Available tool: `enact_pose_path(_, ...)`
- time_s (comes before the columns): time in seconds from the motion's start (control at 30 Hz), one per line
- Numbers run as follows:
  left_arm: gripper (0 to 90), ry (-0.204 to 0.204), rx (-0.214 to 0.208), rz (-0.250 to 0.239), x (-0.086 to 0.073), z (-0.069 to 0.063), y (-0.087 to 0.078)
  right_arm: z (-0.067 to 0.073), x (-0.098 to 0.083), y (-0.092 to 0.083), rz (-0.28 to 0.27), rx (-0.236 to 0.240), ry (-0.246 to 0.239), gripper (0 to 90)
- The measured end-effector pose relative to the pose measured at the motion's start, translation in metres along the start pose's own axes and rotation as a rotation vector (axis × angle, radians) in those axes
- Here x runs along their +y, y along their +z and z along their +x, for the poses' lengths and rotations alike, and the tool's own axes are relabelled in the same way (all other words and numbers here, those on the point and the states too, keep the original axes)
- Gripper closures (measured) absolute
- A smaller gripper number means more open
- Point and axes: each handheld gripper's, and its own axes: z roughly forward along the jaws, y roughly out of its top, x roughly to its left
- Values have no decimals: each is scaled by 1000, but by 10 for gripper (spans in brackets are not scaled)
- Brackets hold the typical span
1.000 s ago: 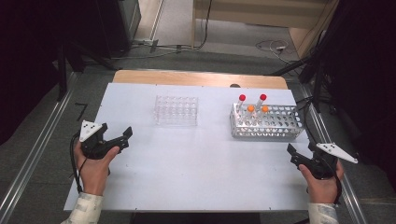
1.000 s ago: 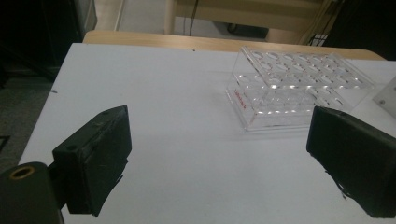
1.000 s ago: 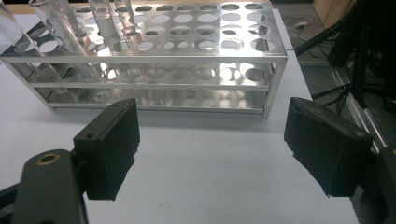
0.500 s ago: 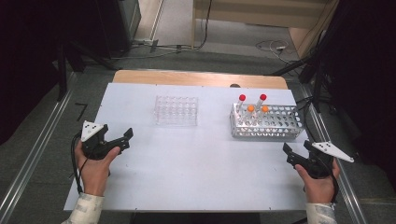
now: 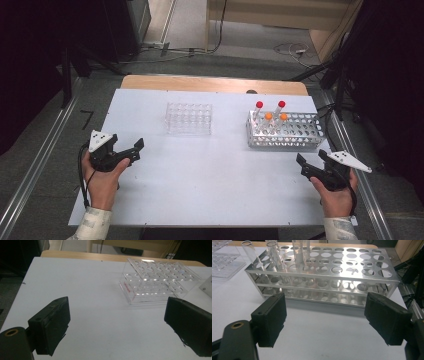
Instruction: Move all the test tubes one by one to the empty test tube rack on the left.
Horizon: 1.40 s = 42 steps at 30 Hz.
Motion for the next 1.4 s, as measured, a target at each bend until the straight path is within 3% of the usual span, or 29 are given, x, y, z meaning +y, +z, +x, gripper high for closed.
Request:
enact_pose_path(0.3,68,-7,1,-10,1,1,-2,4,0,4,2,16,2,164)
enact_pose_path(0.53,68,2,2,-2,0,0,0,14,0,11,15,38,-31,164)
enact_pose_path(0.93,68,0,-7,0,0,-1,0,23,3,18,18,54,-44,164)
enact_pose_path(1.4,68,2,-8,7,-1,-2,1,30,12,26,-4,64,-56,171)
